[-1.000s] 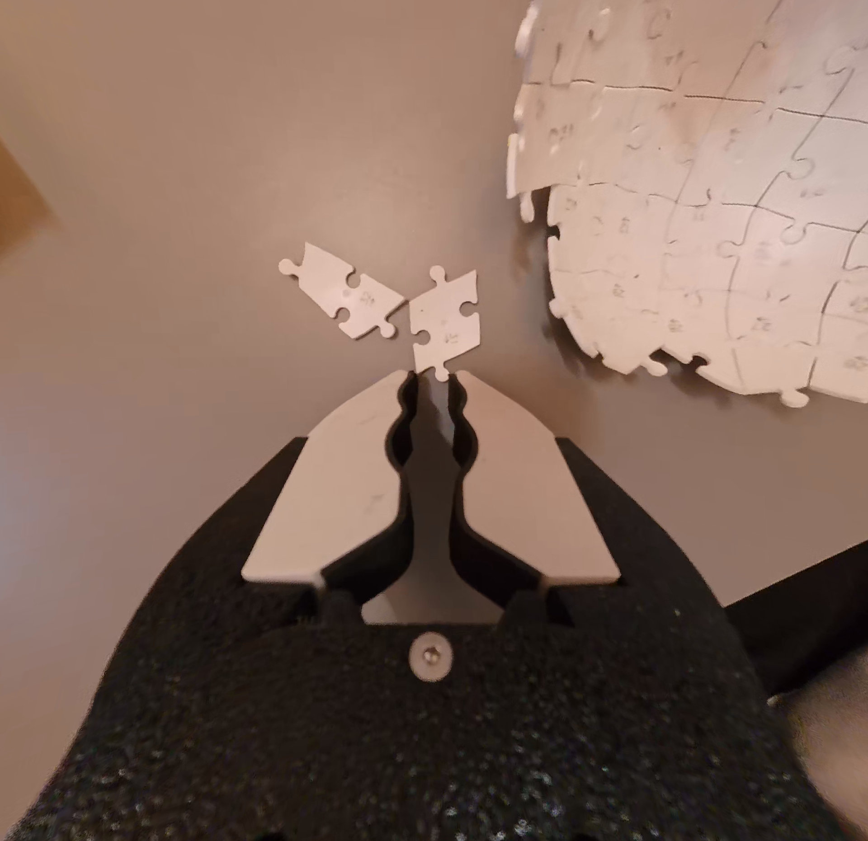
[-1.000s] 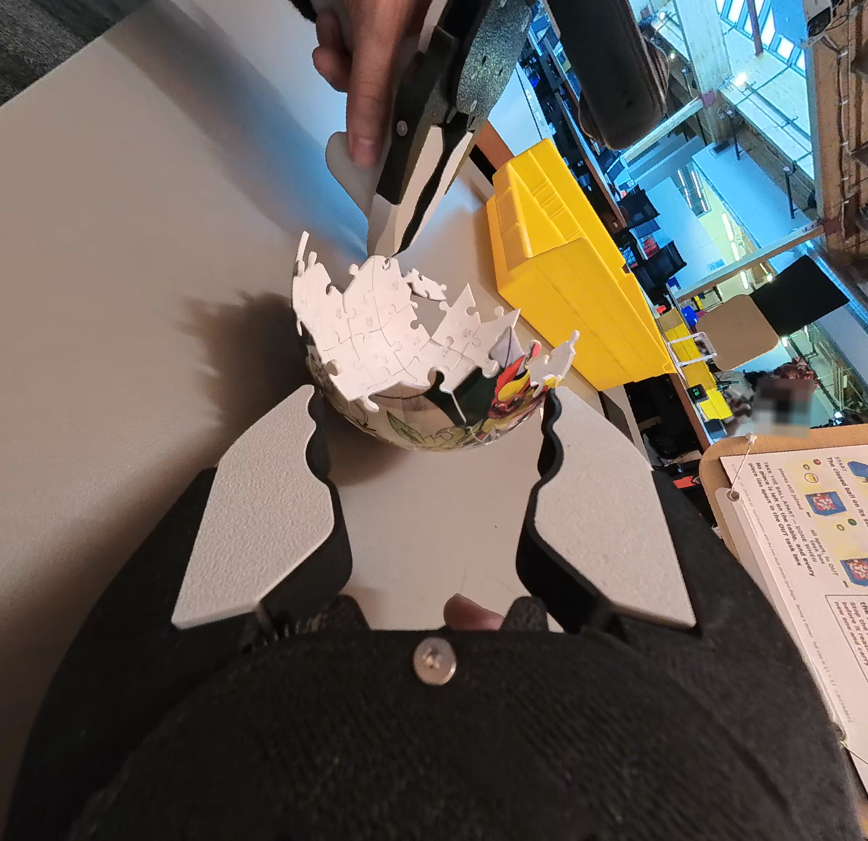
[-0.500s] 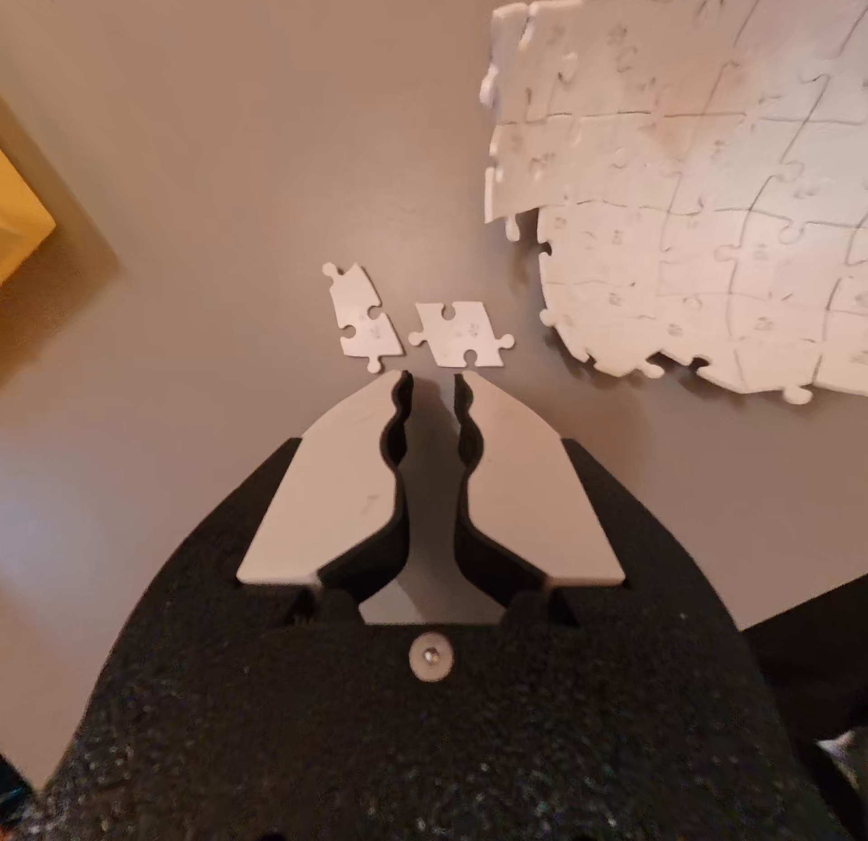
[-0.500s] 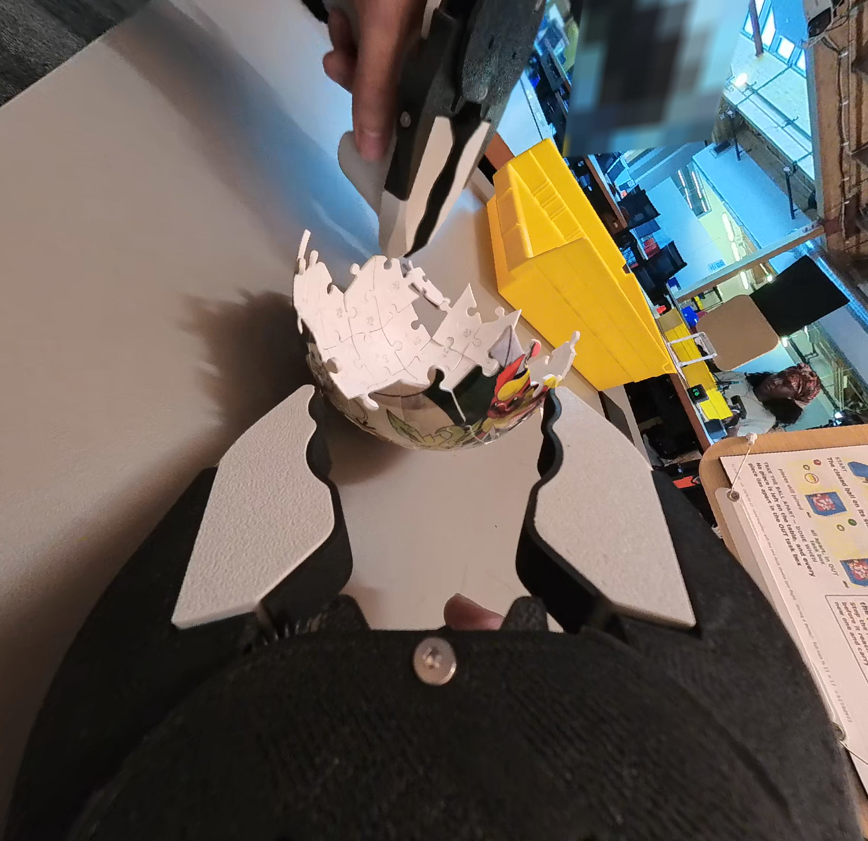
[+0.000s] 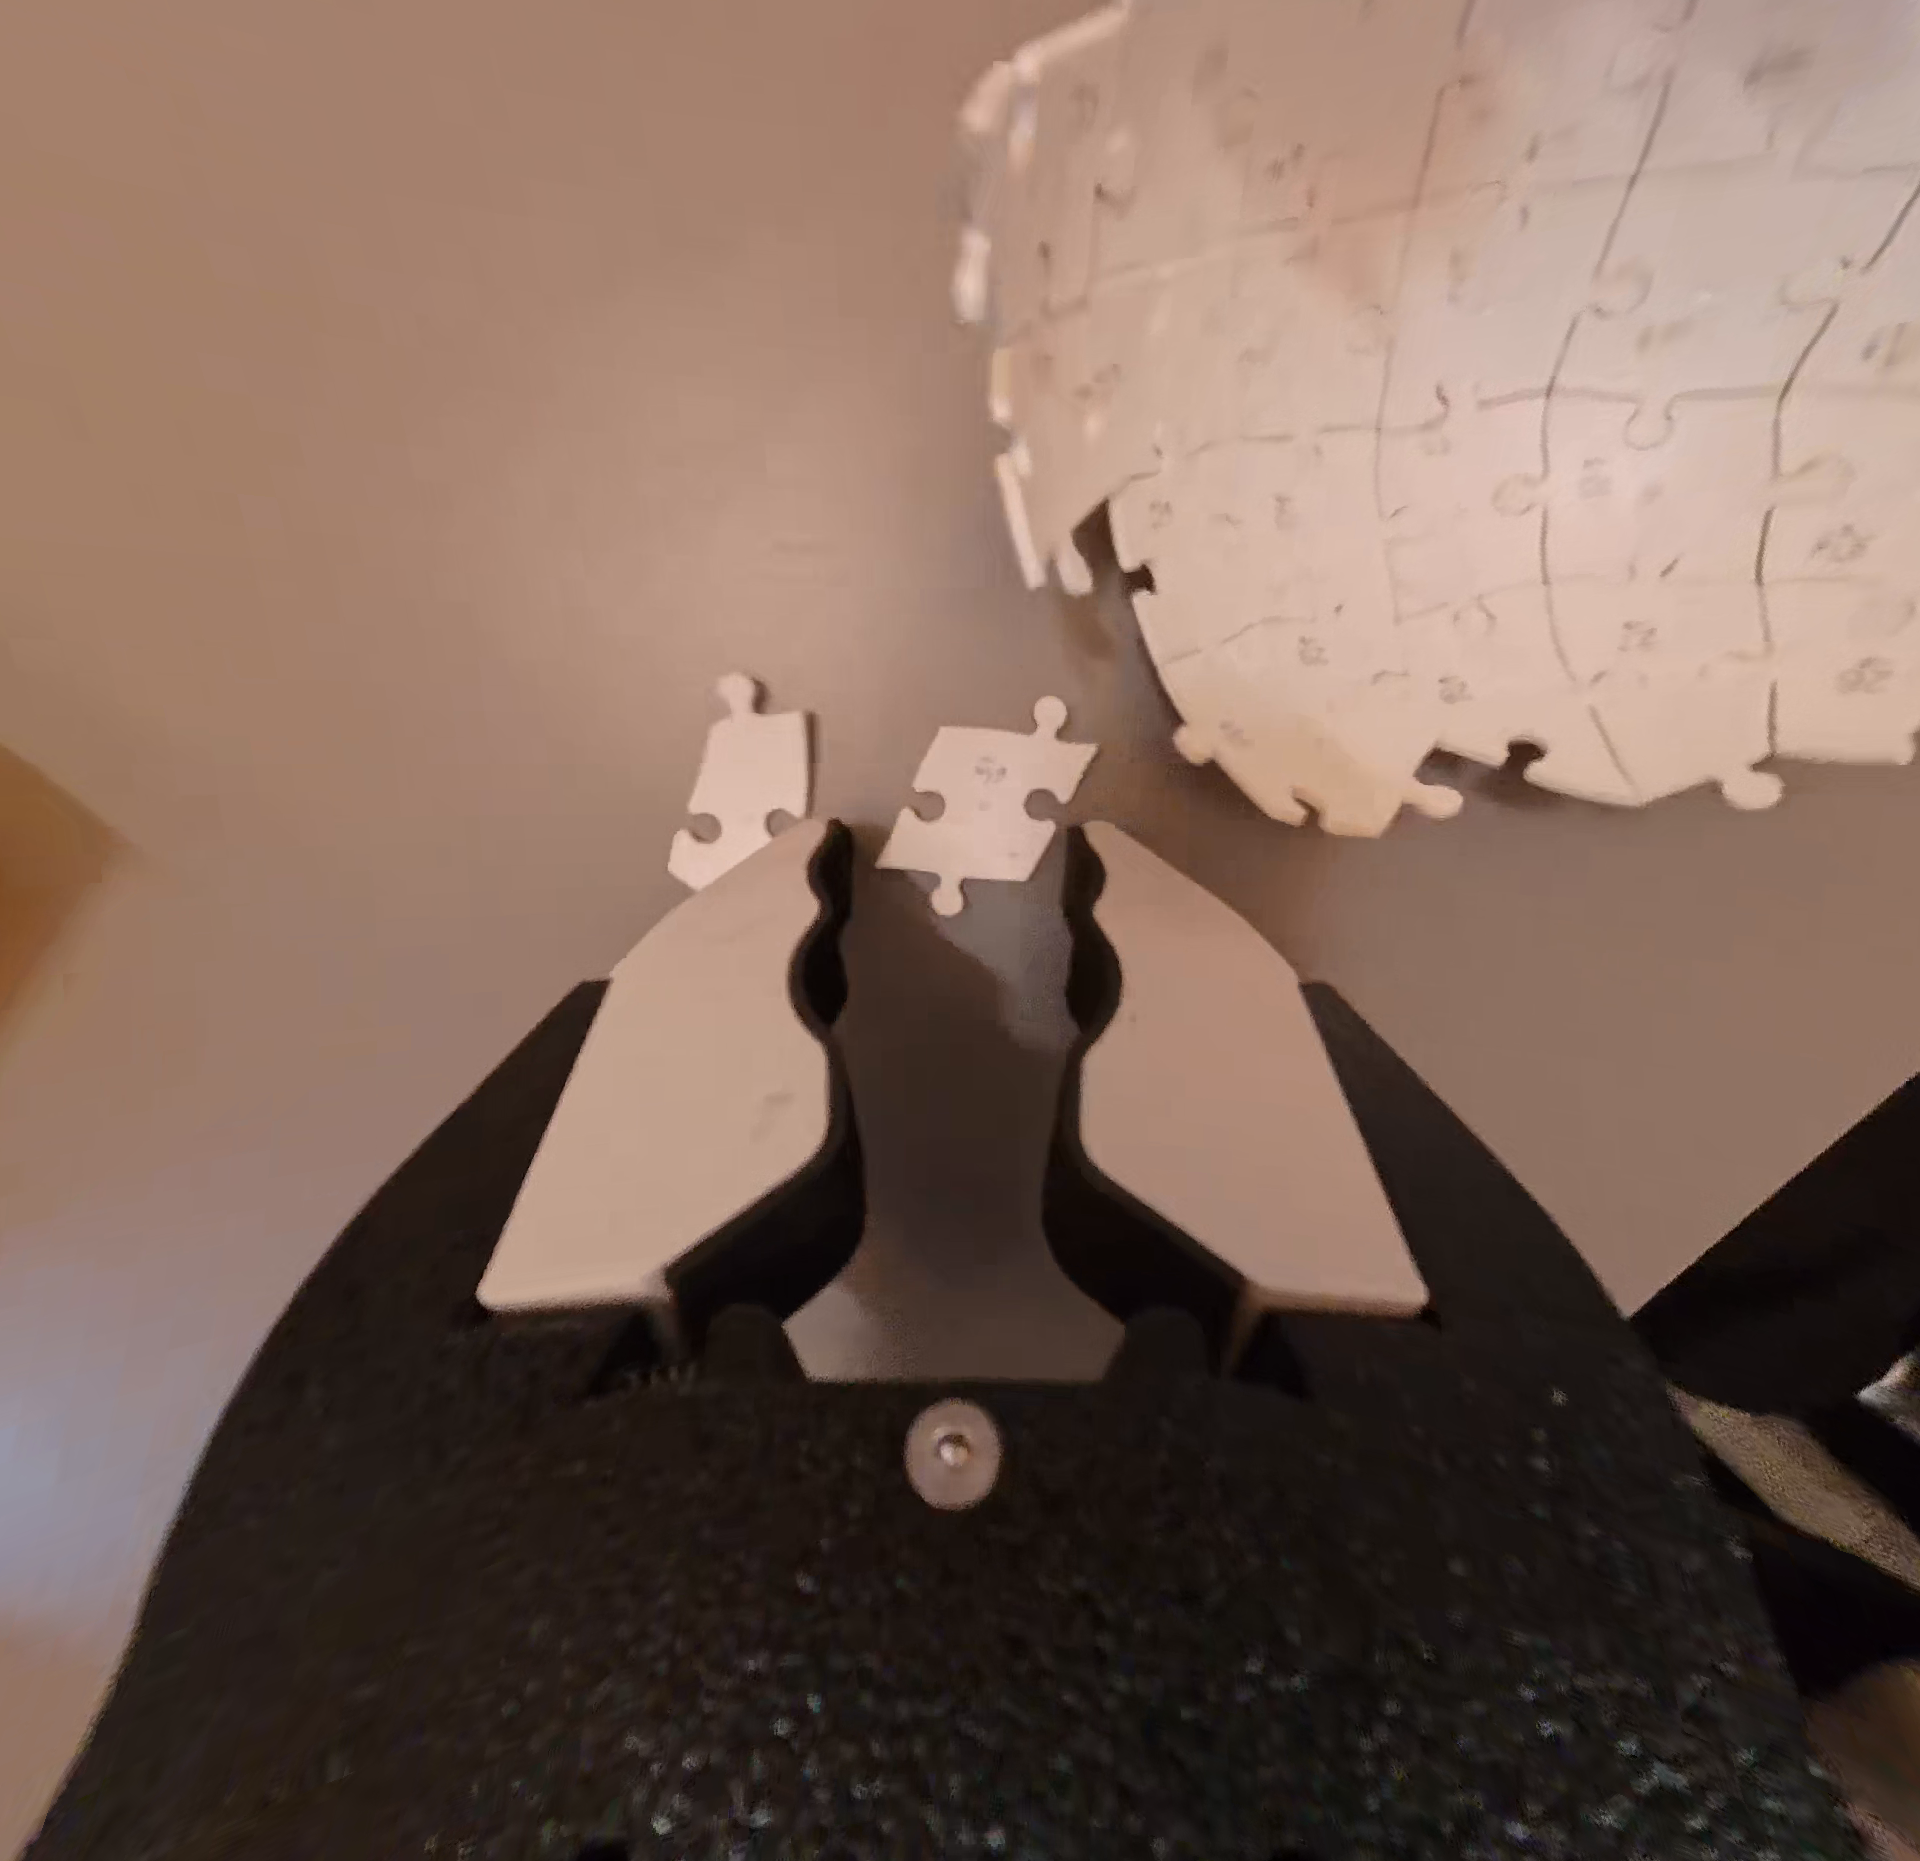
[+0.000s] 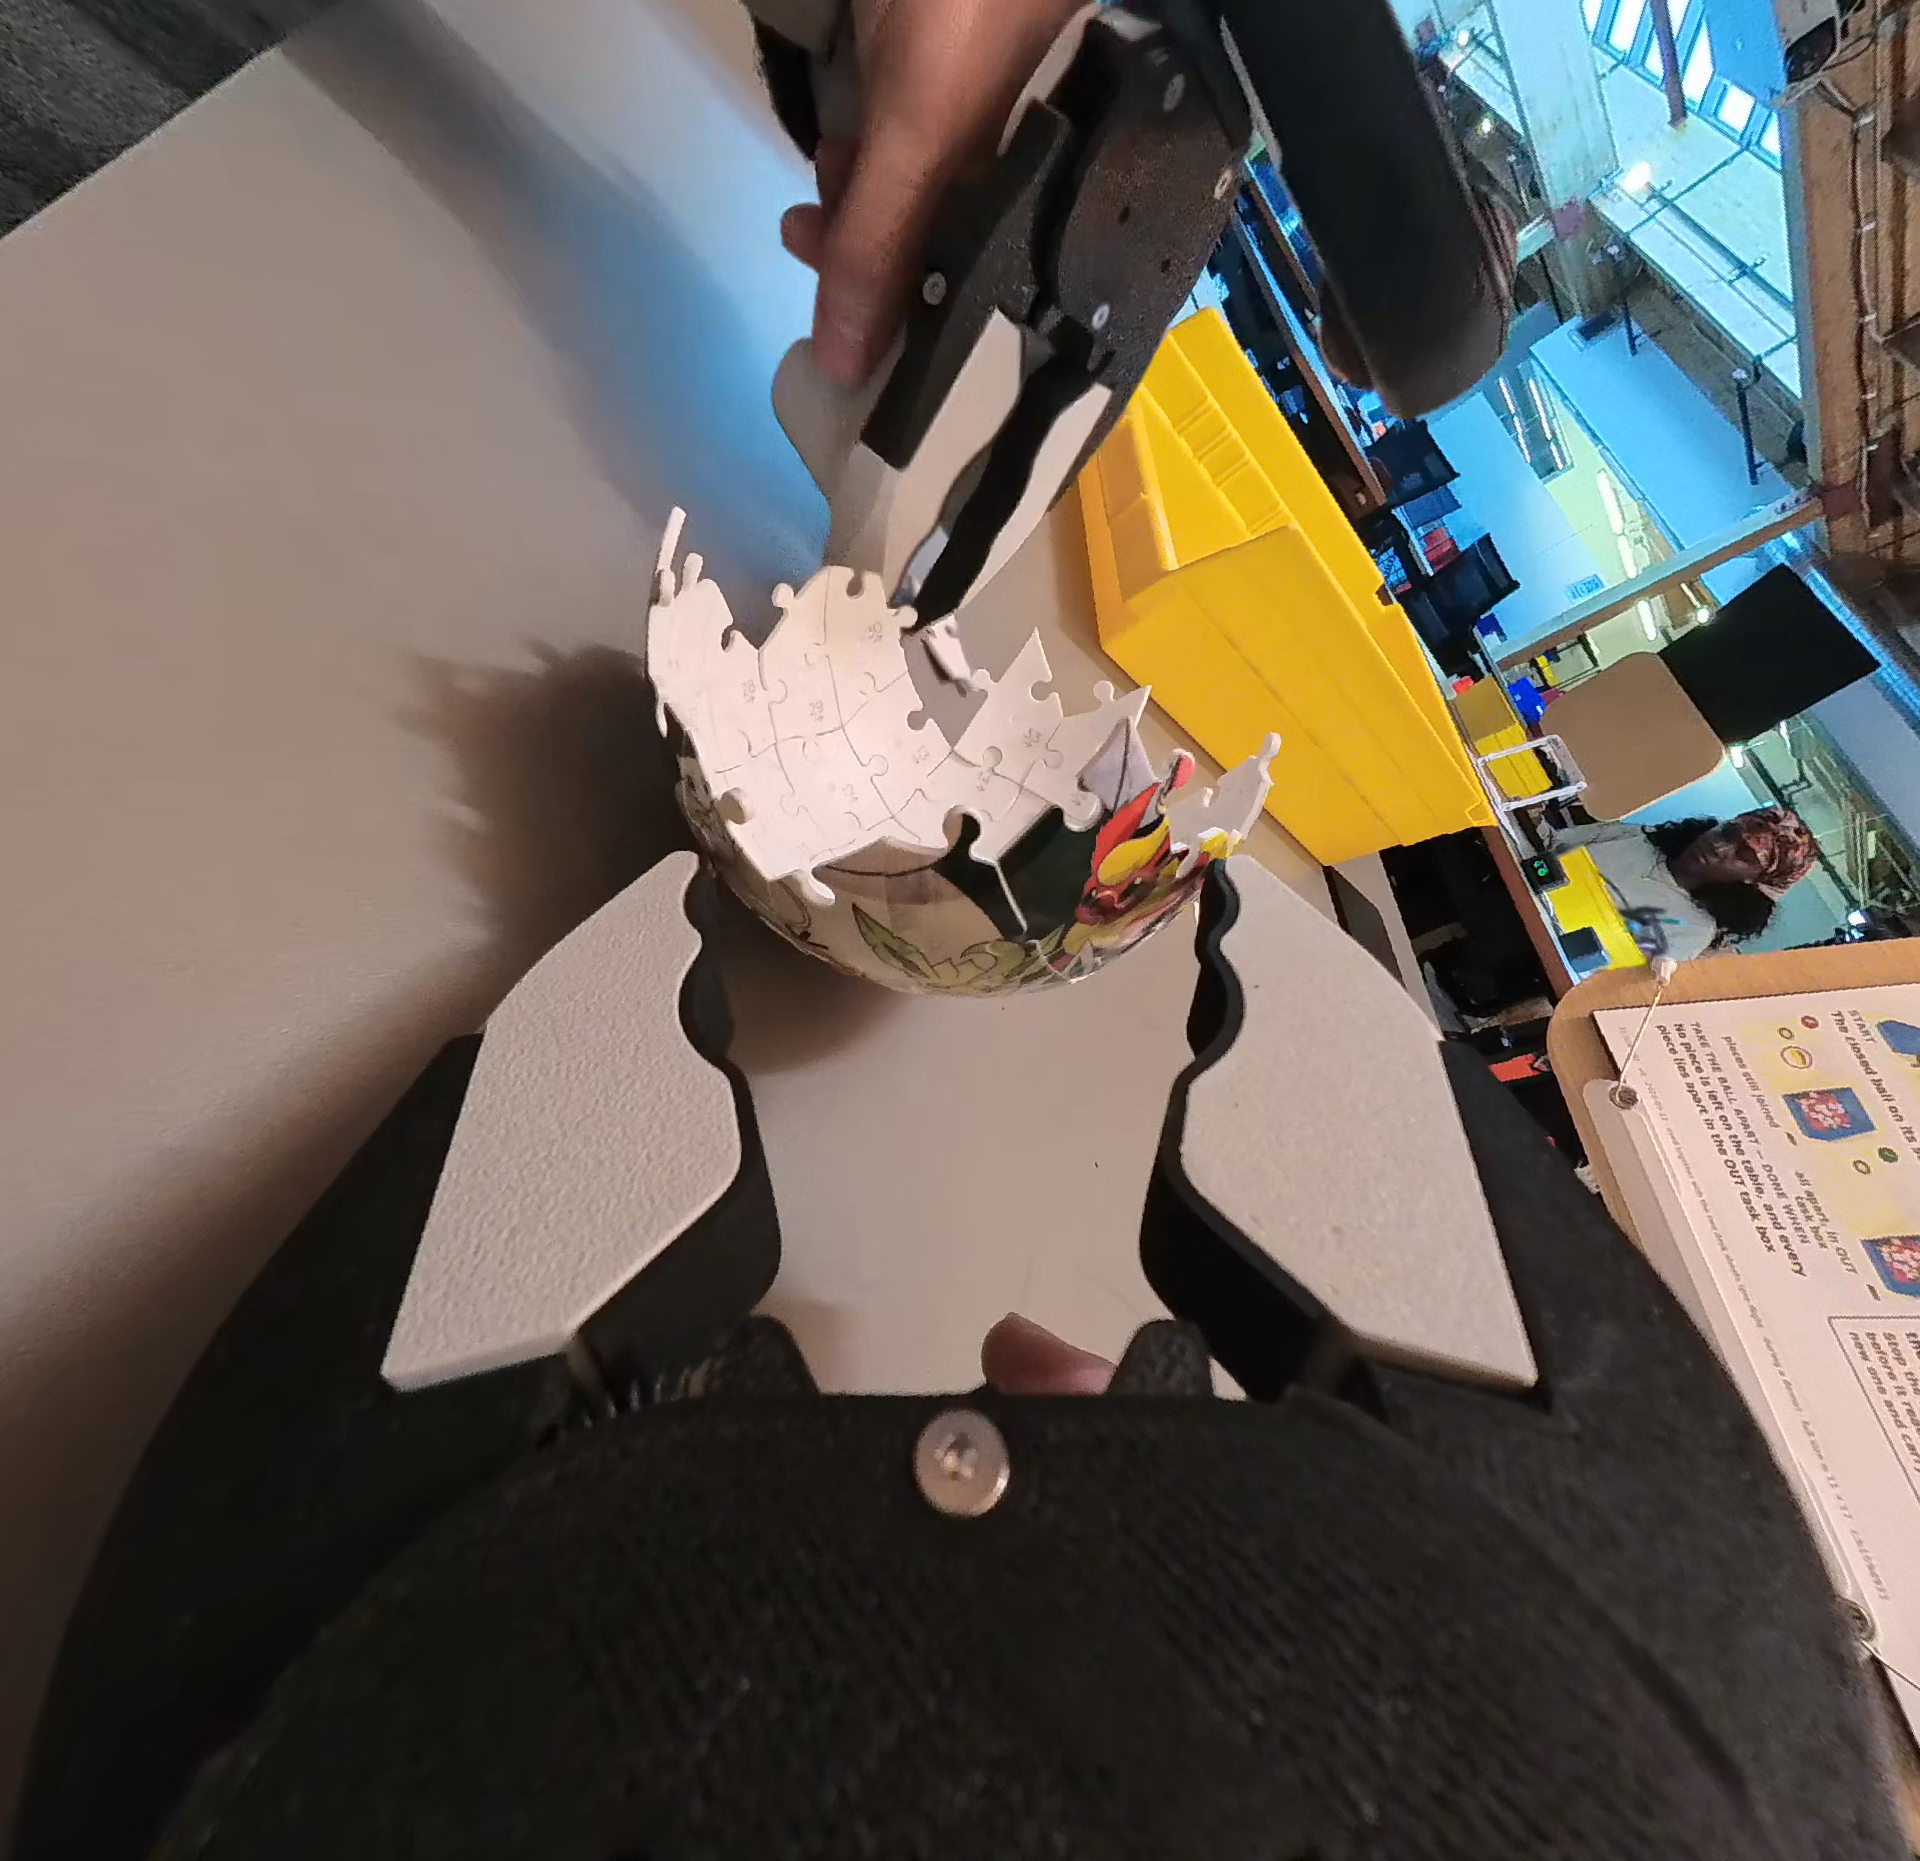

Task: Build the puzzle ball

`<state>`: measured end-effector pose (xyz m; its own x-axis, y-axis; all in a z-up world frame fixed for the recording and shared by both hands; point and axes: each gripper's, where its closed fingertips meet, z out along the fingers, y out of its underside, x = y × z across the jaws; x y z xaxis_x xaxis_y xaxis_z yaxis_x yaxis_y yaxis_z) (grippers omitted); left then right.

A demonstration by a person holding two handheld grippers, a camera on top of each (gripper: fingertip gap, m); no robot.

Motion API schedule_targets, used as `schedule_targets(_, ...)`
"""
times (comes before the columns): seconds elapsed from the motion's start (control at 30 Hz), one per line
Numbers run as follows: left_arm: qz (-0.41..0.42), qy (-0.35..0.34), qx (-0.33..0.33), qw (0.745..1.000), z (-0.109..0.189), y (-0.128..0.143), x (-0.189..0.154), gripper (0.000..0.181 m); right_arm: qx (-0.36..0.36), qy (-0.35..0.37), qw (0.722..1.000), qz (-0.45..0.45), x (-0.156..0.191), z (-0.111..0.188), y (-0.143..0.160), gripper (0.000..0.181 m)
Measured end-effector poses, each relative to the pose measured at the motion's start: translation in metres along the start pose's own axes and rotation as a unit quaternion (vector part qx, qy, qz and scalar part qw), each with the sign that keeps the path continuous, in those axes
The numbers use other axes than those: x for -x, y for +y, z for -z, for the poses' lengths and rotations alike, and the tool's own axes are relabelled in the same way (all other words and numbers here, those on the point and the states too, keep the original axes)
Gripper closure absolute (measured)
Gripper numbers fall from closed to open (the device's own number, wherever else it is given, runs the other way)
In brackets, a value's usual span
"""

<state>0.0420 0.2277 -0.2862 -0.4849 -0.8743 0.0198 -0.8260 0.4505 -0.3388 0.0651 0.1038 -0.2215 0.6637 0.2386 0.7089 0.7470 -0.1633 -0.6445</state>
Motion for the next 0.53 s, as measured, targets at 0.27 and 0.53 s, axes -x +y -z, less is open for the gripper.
schedule_targets(0.27, 0.049, -0.025, -0.003, 0.998, 0.001, 0.003, 0.001, 0.153, -0.007, 0.000, 1.000, -0.001, -0.002, -0.001, -0.004, 0.094)
schedule_targets(0.53, 0.057, -0.023, -0.004, 0.998, 0.012, 0.011, -0.007, 0.149, -0.005, 0.001, 1.000, -0.003, -0.002, 0.000, -0.002, 0.095)
